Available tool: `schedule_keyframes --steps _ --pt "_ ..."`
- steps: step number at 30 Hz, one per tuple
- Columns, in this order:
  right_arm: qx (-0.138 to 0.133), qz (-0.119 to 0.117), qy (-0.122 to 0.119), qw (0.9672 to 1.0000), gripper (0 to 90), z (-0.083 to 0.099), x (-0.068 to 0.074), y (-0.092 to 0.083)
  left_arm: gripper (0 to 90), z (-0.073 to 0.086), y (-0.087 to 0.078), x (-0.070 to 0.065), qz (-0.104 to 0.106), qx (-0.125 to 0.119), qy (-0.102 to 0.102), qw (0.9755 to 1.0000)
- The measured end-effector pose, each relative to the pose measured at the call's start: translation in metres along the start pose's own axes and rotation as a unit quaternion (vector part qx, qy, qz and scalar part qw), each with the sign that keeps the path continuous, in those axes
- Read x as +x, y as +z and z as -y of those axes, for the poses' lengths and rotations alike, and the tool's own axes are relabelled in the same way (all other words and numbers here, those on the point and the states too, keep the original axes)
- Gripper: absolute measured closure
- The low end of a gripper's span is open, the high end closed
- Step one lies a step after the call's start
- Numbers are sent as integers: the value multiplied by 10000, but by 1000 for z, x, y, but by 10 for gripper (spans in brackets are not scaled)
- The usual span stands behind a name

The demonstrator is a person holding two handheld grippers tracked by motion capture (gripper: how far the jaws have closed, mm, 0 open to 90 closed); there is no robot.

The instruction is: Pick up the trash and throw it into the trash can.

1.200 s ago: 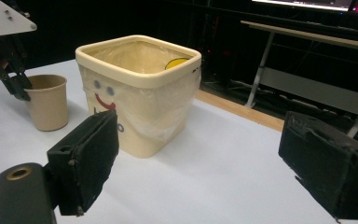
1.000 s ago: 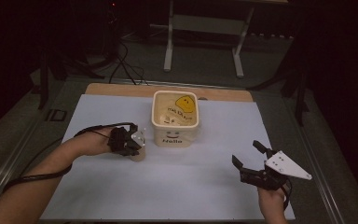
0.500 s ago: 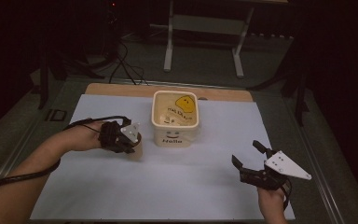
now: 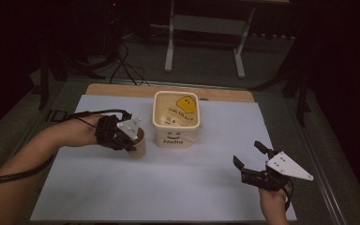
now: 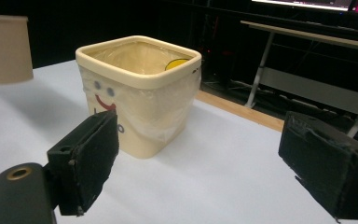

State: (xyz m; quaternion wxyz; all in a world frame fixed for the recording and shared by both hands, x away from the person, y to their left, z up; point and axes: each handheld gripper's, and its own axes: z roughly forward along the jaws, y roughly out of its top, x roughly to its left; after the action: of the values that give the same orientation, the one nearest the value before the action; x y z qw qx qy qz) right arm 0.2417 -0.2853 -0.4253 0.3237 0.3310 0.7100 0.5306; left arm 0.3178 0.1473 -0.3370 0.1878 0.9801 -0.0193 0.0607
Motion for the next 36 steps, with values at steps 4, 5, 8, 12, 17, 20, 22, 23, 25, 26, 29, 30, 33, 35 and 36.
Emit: schedule_keyframes --steps 4,5,8,12,17,20,22,23,25,26,29,30,33,35,36 --pt "-8 -7 5 10000 120 0 0 0 888 -11 -17 -1 -55 -60 113 9999" --pt "-8 -7 5 10000 120 0 0 0 889 -11 -17 -1 -55 -60 113 9999" --pt "-2 -7 10 10000 120 0 0 0 888 -22 -33 0 -47 -81 183 9998" --pt "6 -18 19 10000 120 0 0 0 889 -32 -45 -1 -86 -63 288 9995" --pt "25 -16 14 10000 120 0 0 0 888 -40 -54 0 -51 -51 304 9995" --pt "23 -22 -1 10000 120 0 1 0 888 -49 -62 1 -87 -40 390 9992" --pt "6 -20 20 10000 120 0 0 0 888 -54 -66 1 -148 28 453 9989" --pt "6 -20 20 10000 120 0 0 0 888 -54 -66 1 -148 28 453 9989" --pt "15 -20 39 10000 120 1 0 0 888 -61 -77 4 -165 -153 453 9987" --pt "24 -18 37 10000 120 1 0 0 888 -64 -80 4 -207 -103 475 9986" --pt "16 -19 30 10000 120 1 0 0 888 -70 -85 6 -212 -67 515 9984" --pt "16 -18 26 10000 120 1 0 0 888 -71 -86 6 -207 -49 546 9983" --pt "25 -16 31 10000 120 1 0 1 888 -77 -90 10 -219 -60 538 9983" --pt "18 -24 42 10000 120 1 0 1 888 -80 -93 13 -243 -54 549 9982" --pt "25 -16 32 10000 120 1 0 1 888 -82 -94 14 -250 -55 523 9983"
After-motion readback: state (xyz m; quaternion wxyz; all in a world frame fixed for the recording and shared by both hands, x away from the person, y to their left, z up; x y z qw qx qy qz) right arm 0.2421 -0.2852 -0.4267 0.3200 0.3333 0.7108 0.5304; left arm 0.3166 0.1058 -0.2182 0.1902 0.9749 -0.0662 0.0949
